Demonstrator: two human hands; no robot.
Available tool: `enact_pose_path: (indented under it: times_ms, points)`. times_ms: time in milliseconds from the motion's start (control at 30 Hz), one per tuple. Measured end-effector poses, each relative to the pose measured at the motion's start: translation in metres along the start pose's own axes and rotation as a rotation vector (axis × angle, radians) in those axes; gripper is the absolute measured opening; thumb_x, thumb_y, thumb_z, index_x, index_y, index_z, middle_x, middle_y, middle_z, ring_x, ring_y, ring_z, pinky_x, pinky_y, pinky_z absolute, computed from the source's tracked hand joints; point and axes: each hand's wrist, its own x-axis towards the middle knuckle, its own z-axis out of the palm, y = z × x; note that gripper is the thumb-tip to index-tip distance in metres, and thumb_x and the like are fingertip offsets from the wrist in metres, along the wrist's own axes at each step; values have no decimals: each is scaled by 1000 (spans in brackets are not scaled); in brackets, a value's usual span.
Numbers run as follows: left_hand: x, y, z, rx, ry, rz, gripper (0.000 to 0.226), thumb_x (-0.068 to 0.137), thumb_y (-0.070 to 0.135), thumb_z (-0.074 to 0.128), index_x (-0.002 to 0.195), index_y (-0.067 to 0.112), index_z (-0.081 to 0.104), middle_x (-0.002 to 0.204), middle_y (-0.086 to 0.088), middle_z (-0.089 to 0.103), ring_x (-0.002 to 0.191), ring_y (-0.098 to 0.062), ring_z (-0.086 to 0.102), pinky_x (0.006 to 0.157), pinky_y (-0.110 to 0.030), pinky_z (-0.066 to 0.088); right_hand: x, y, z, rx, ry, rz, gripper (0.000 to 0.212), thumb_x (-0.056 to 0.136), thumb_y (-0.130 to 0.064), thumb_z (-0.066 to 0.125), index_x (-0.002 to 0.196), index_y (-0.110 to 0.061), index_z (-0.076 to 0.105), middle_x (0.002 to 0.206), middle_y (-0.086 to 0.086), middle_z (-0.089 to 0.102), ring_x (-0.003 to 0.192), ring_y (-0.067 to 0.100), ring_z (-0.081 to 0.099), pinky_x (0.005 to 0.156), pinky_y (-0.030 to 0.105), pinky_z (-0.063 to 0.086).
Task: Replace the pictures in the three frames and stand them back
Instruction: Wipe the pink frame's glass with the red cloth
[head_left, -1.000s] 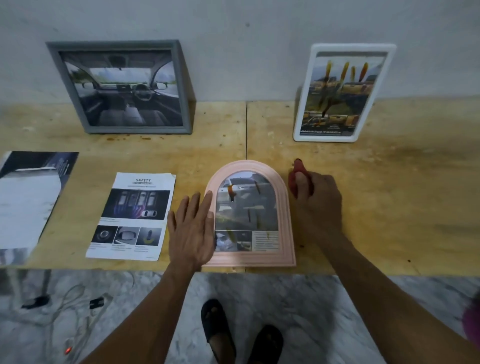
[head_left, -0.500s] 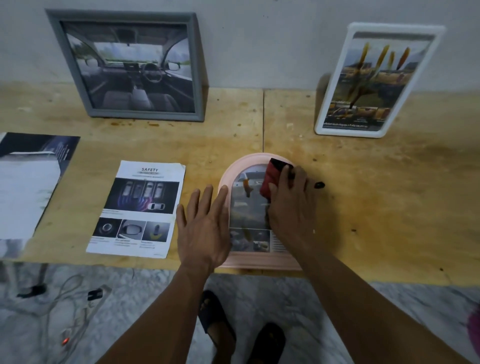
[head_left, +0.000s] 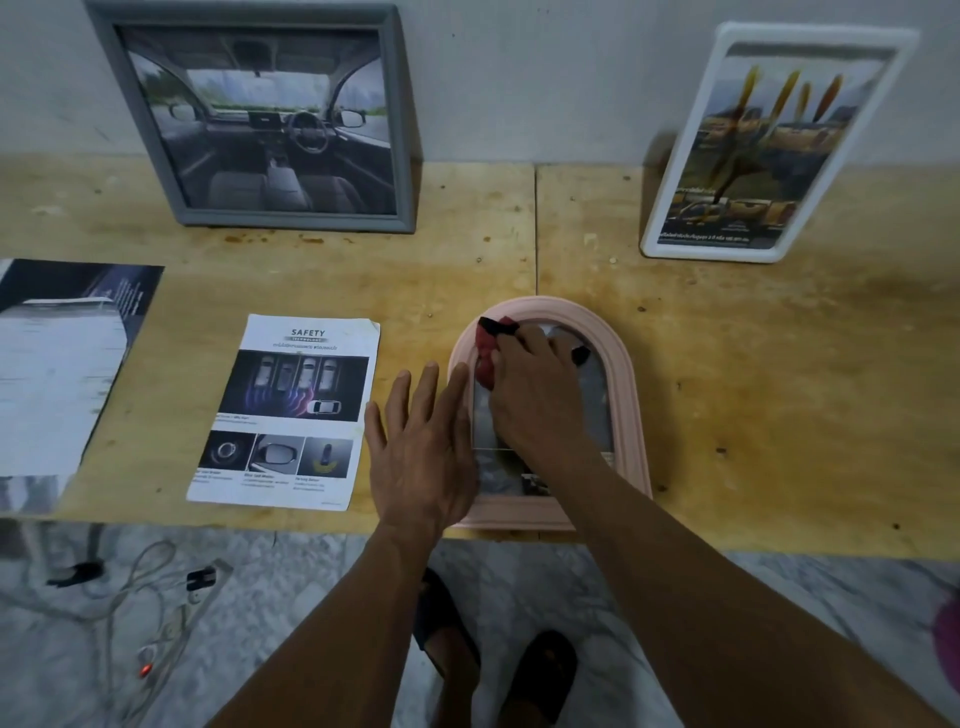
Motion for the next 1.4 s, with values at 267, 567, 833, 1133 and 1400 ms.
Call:
enact_pose_path:
  times_ms: [267,567,833,1133,1400]
  points:
    - [0,2,-1,-3,-14,-22,53,102,44,16,154,42,25,163,9,25,153,-20,11,123,-52,9,-13,11,-7,-69,-90,-181,34,93,-20,49,126,-16,56,127,5,54,115,35,44,92,48,44]
    - [0,3,-2,-30,11,-24,54,101,46,16,153,40,31,162,7,29,152,-22,17,122,-54,13,-15,26,-43,-273,-178,-285,30,92,-18,56,120,-9,60,127,14,53,118,42,45,91,49,43]
    - [0,2,2,-26,17,-37,51,103,46,21,152,41,31,161,7,30,152,-21,16,122,-54,13,-24,50,-59,-364,-195,-194,38,79,-18,69,113,-4,62,124,19,55,103,40,53,80,46,49]
    - [1,2,3,-29,21,-44,51,102,46,23,152,41,33,161,7,31,152,-22,17,122,-54,12,-70,53,-35,-206,38,87,28,91,-23,57,117,-11,57,106,18,57,78,38,57,57,37,44]
    - [1,1,3,-3,12,-43,52,101,48,23,152,42,32,161,6,31,152,-23,16,121,-55,12,-74,26,-24,40,-25,290,49,99,-28,40,143,-7,40,134,21,38,106,37,51,93,42,44]
